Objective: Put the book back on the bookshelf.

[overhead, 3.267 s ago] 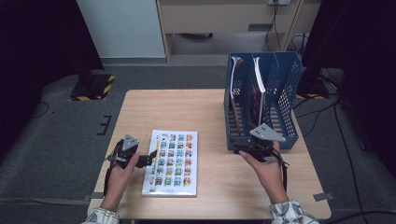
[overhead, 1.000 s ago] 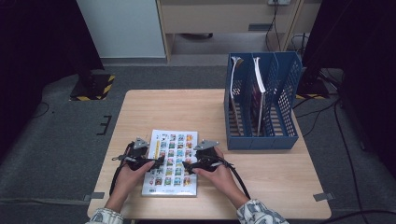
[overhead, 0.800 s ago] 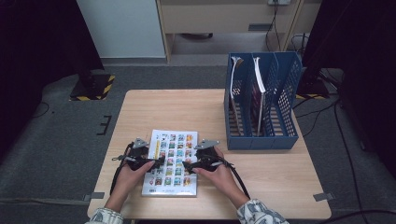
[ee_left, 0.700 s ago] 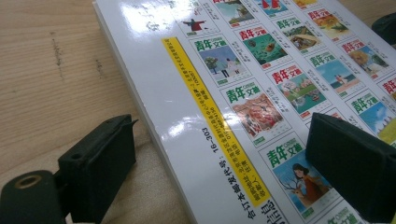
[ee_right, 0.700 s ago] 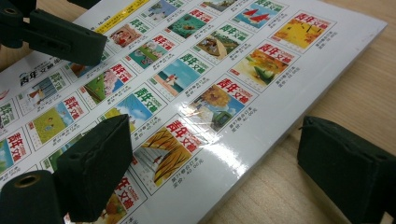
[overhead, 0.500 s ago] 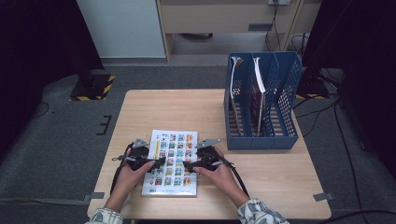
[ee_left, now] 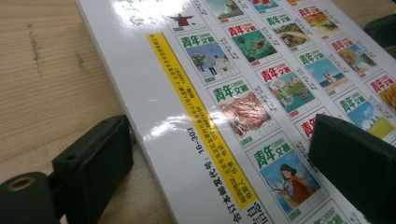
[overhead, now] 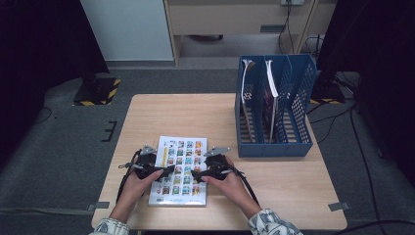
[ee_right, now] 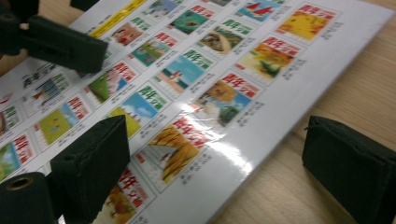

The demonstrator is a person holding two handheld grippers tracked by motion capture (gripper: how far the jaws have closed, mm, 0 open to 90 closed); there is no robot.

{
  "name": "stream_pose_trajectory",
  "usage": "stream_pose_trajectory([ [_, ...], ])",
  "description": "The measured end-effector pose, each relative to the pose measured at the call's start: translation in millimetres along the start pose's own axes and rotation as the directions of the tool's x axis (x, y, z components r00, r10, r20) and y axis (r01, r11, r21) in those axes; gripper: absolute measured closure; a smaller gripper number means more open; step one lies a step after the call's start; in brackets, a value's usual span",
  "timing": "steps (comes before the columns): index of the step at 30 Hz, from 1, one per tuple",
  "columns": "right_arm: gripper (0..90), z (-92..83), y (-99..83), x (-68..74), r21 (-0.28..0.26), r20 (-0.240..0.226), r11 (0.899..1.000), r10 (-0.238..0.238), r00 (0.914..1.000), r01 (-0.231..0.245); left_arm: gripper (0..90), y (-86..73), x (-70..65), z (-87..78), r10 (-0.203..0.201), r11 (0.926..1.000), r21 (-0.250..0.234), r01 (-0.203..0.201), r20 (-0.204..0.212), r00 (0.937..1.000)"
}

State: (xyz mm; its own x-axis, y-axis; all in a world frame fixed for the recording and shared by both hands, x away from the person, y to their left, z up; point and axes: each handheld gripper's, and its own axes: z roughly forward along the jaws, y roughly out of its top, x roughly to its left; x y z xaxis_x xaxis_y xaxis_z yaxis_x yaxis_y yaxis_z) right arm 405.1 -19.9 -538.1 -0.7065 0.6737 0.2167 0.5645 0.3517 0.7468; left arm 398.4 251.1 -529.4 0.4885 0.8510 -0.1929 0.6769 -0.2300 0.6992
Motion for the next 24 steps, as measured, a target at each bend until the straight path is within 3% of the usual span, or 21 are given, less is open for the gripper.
stream_pose_trajectory([
  [8,7.6,0.5,-0.4,2.6,0.002,-0.006,1.000,-0.007,1.0000,0.007,21.0,2.7,4.1,-9.0,-0.035,0.9993,-0.017,0.034,-0.015,0.9993],
  [14,7.6,0.5,-0.4,2.6,0.002,-0.006,1.000,-0.008,1.0000,0.008,30.5,6.1,3.9,-22.4,-0.048,0.9956,-0.079,0.050,0.024,0.9985],
  [15,7.6,0.5,-0.4,2.6,0.003,-0.006,1.000,-0.008,1.0000,0.008,32.1,7.2,3.0,-26.8,-0.049,0.9940,-0.095,0.054,0.052,0.9975],
  [18,7.6,0.5,-0.5,2.5,0.003,-0.006,1.000,-0.010,0.9999,0.010,36.2,7.4,1.5,-28.8,-0.033,0.9955,-0.086,0.040,0.084,0.9960],
  [20,7.5,0.3,-0.5,2.3,0.005,-0.007,1.000,-0.012,0.9999,0.012,41.1,6.7,-1.6,-26.9,-0.024,0.9970,-0.069,0.033,0.130,0.9912],
  [22,7.5,0.3,-0.5,2.3,0.005,-0.008,1.000,-0.011,0.9999,0.012,41.5,8.4,-7.5,-25.1,0.014,0.9982,-0.060,-0.007,0.102,0.9947],
  [24,7.5,0.5,-0.5,2.5,0.003,-0.006,1.000,-0.009,0.9999,0.009,41.2,10.9,-9.9,-23.7,0.020,0.9982,-0.058,-0.014,0.093,0.9955],
])
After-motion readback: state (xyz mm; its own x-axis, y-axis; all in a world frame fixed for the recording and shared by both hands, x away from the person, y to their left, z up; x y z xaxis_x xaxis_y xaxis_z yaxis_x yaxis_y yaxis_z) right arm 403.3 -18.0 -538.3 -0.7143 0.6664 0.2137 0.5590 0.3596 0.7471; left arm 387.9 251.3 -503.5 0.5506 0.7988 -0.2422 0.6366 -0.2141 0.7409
